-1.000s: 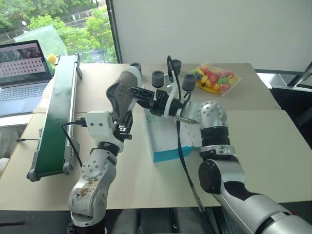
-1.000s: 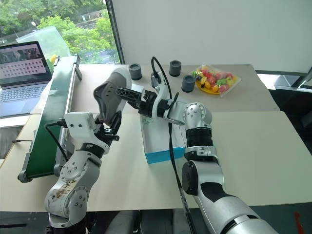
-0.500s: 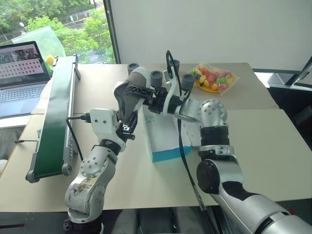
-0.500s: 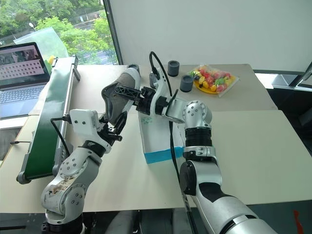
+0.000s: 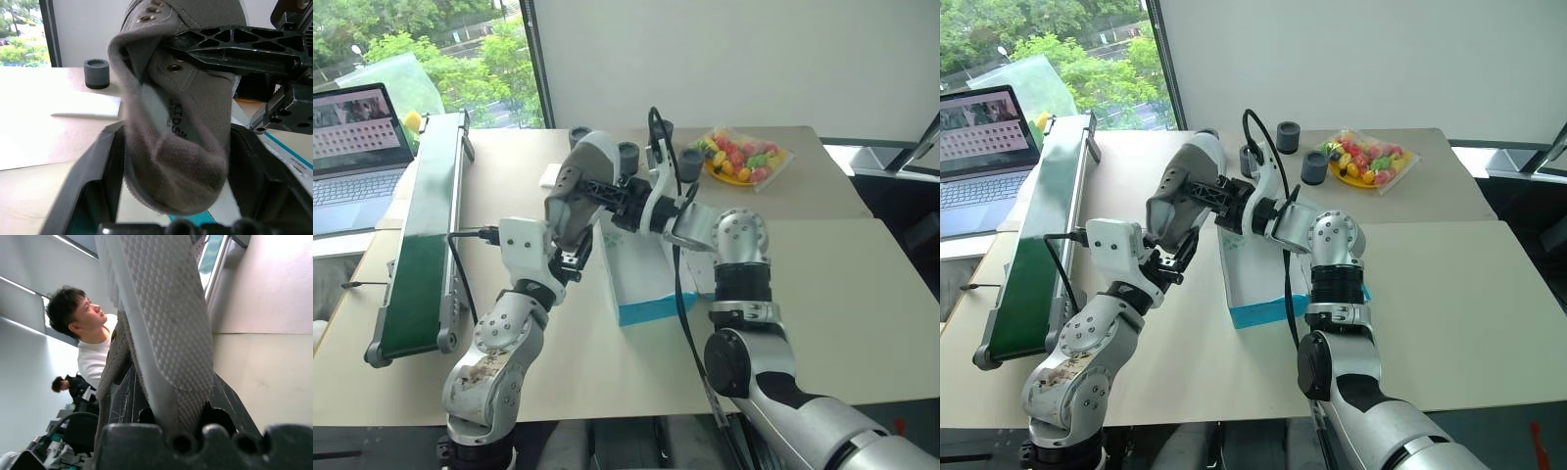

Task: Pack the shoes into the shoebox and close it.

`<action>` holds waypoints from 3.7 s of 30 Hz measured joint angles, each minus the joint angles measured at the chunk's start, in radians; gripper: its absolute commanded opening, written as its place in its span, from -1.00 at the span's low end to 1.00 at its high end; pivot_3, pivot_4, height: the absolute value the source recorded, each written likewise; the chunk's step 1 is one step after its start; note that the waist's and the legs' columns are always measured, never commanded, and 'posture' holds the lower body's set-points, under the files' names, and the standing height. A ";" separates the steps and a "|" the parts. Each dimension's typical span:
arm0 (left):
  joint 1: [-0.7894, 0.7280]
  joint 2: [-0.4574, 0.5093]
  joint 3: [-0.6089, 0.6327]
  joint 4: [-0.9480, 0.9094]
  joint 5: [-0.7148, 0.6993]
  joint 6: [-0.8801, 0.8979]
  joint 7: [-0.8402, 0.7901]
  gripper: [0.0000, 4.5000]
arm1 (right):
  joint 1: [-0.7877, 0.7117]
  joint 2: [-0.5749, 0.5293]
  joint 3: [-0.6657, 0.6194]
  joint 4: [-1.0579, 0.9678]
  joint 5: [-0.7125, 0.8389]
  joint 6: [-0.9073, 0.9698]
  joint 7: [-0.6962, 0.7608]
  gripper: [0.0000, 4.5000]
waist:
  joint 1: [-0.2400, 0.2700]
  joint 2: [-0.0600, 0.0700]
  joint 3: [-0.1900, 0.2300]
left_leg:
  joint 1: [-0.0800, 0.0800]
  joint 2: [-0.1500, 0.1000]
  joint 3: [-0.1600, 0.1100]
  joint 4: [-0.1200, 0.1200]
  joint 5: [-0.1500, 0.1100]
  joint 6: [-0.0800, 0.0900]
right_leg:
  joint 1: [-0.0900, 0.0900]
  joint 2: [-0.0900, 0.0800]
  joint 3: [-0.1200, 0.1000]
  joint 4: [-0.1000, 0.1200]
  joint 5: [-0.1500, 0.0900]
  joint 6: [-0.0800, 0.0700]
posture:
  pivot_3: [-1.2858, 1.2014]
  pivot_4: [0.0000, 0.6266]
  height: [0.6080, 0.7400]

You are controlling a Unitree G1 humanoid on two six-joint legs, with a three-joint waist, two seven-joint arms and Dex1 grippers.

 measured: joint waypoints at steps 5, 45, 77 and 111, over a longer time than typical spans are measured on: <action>0.038 0.132 0.011 -0.027 -0.032 0.002 -0.116 0.95 | -0.030 -0.019 -0.096 0.052 0.015 -0.110 -0.110 -0.79 | -0.003 0.001 0.000 | 0.000 0.000 0.001 0.000 0.000 0.000 | -0.001 0.000 0.001 0.000 0.000 0.000 | 0.03 -0.52 0.99; 0.274 0.595 0.257 -0.084 -0.278 -0.027 -0.630 1.00 | -0.316 -0.353 0.524 0.679 -0.581 0.016 0.313 0.66 | -0.003 0.004 0.002 | 0.001 0.001 0.003 -0.001 0.000 0.001 | -0.001 0.001 0.002 -0.002 0.000 0.000 | 0.03 -0.52 0.99; 0.198 0.211 0.480 0.072 0.048 0.054 0.039 1.00 | 0.307 -0.327 0.642 -0.408 -0.517 -0.567 0.558 0.91 | -0.001 0.001 0.001 | 0.009 0.001 0.000 0.001 -0.001 0.000 | 0.004 0.001 0.006 0.001 0.002 0.001 | 0.03 -0.52 0.99; 0.231 0.220 0.527 0.117 0.052 0.109 -0.013 1.00 | 0.370 -0.283 0.755 -0.333 -0.656 -0.711 0.513 0.91 | -0.001 0.001 0.001 | 0.007 0.001 -0.001 0.000 -0.001 0.000 | 0.002 0.001 0.007 0.001 0.002 0.001 | 0.03 -0.52 0.99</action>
